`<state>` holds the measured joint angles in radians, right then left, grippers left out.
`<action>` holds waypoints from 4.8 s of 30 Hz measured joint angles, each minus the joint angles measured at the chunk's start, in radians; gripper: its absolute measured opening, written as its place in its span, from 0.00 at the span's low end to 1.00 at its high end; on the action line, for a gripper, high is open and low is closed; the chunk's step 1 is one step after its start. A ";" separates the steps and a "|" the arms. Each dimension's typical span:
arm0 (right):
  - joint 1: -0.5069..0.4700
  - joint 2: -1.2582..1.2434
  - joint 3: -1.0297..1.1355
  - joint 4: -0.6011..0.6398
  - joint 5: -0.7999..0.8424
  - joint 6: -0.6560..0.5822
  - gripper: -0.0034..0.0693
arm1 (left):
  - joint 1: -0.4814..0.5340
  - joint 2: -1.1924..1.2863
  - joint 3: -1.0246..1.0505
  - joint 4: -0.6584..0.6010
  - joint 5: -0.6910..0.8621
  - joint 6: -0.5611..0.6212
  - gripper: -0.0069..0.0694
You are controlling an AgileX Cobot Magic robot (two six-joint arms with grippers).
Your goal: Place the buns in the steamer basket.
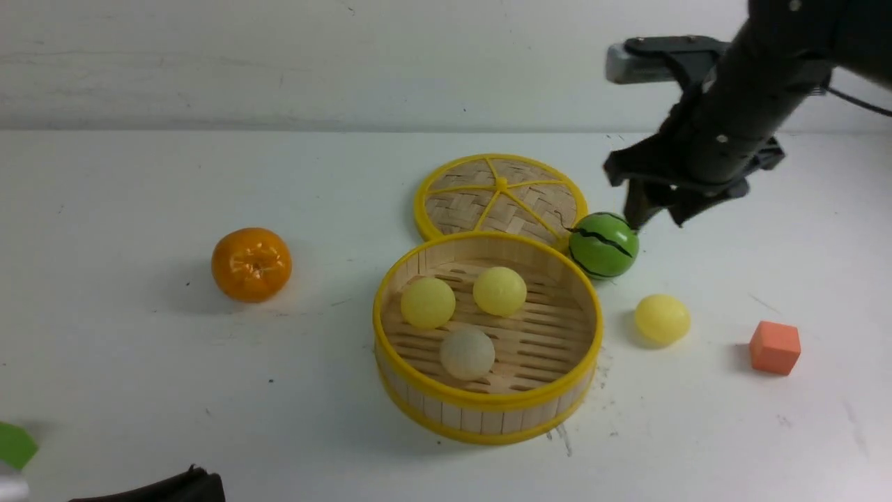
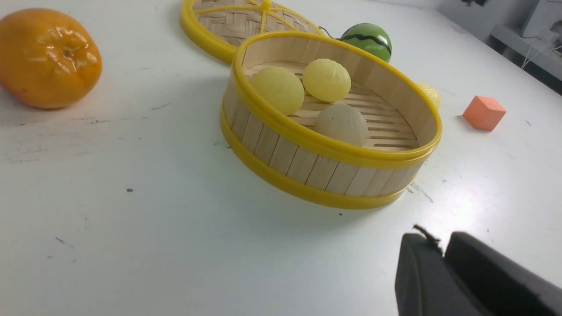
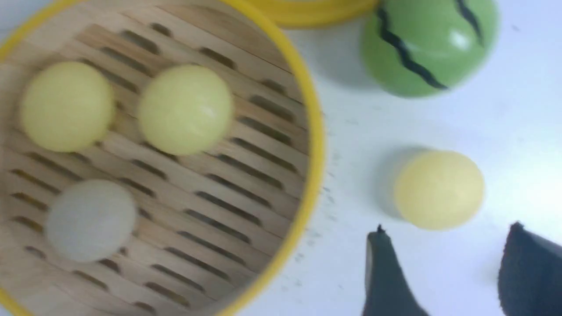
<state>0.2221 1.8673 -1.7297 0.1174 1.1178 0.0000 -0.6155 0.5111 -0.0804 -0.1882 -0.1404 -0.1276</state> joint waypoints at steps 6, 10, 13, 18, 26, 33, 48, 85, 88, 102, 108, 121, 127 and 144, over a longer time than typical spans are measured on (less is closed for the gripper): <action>-0.083 0.010 0.187 0.004 -0.061 0.038 0.31 | 0.000 0.000 0.000 0.000 0.000 0.000 0.20; -0.082 0.038 0.227 0.039 -0.162 0.039 0.31 | 0.000 0.000 0.000 0.000 0.000 0.000 0.21; -0.082 0.047 0.230 0.061 -0.218 0.039 0.36 | 0.000 0.000 0.000 0.000 0.000 -0.001 0.21; -0.082 0.073 0.231 0.092 -0.275 0.039 0.42 | 0.000 0.000 0.000 0.000 0.000 -0.001 0.21; -0.082 0.142 0.231 0.079 -0.304 0.032 0.41 | 0.000 0.000 0.000 0.000 0.000 -0.001 0.21; -0.082 0.150 0.231 0.075 -0.312 0.031 0.36 | 0.000 0.000 0.000 0.000 0.000 -0.001 0.22; -0.082 0.138 0.223 0.075 -0.359 0.042 0.41 | 0.000 0.000 0.000 0.000 0.000 -0.001 0.23; 0.119 -0.019 0.218 0.196 -0.247 -0.125 0.05 | 0.000 0.000 0.000 0.000 0.000 -0.001 0.26; 0.180 -0.003 0.218 0.195 -0.272 -0.125 0.05 | 0.000 0.000 0.000 0.000 0.000 -0.001 0.27; 0.229 0.101 0.218 0.083 -0.360 -0.015 0.15 | 0.000 0.000 0.000 0.000 0.000 -0.001 0.28; 0.229 0.108 0.212 0.086 -0.333 0.038 0.44 | 0.000 0.000 0.000 0.000 0.000 -0.001 0.28; 0.319 -0.394 0.320 -0.085 0.010 0.162 0.47 | 0.000 0.000 0.000 0.000 0.000 -0.001 0.31; 0.335 -0.678 0.457 -0.090 0.079 0.224 0.20 | 0.000 0.000 0.000 0.000 0.000 -0.001 0.31; 0.022 -1.321 0.881 -0.167 -0.278 0.213 0.04 | 0.000 0.000 0.000 0.000 0.000 -0.001 0.31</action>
<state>0.2441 0.5465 -0.8488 -0.0500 0.8401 0.2132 -0.6155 0.5111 -0.0801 -0.1882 -0.1404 -0.1285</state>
